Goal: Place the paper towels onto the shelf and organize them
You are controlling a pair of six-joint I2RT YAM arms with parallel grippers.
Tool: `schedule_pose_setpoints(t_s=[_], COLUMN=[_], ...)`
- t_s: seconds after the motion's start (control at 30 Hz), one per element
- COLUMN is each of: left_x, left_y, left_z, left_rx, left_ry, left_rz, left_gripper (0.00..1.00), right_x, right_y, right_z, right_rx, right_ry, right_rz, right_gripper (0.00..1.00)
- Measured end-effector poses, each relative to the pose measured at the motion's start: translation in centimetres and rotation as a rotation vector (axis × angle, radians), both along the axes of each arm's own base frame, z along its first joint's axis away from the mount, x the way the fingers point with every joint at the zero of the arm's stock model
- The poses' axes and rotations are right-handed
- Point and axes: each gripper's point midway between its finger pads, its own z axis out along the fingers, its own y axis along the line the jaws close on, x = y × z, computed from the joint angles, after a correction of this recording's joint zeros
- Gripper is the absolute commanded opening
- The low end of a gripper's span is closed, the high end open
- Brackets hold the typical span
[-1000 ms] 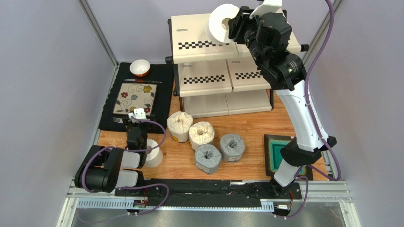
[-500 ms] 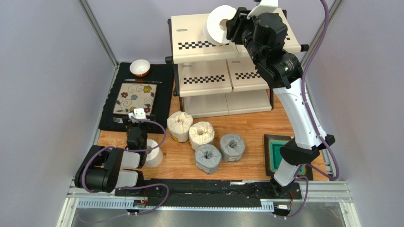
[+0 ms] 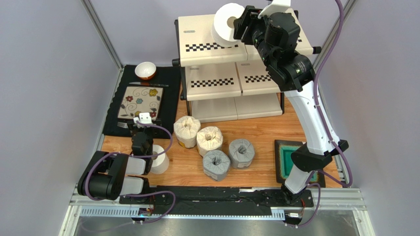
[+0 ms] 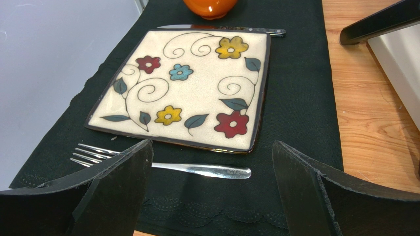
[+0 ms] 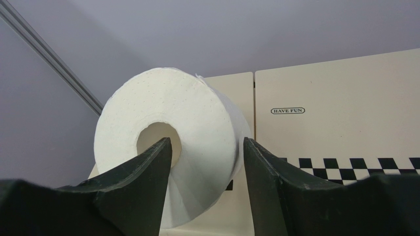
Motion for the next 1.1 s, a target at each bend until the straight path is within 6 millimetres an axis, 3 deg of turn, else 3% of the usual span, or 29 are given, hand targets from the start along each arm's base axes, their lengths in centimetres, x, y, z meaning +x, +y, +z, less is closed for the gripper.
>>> schedule_pose_setpoints(t_s=[0.43,0.67,0.83,0.97,1.1], left_x=[0.0,0.0,0.0,0.0,0.0], left_y=[0.0,0.0,0.0,0.0,0.0], left_z=[0.0,0.0,0.0,0.0,0.0], left_rx=[0.000,0.000,0.000,0.000,0.000], left_ry=[0.000,0.000,0.000,0.000,0.000], left_rz=[0.000,0.000,0.000,0.000,0.000], left_gripper=[0.99,0.99,0.99,0.99,0.99], right_x=[0.6,0.1,-2.8,-6.8,-11.6], right_y=[0.0,0.3,-0.6,-1.3,0.9], right_z=[-0.3,-2.6,-3.4,-3.5,-4.5], right_rx=[0.003,-0.009,0.010,0.029,0.029], right_ry=[-0.002,0.034,0.045,0.025,0.011], right_rz=[-0.004,0.026,0.063,0.099,0.201], right_gripper=[0.65,0.82,0.89,0.90,0.90])
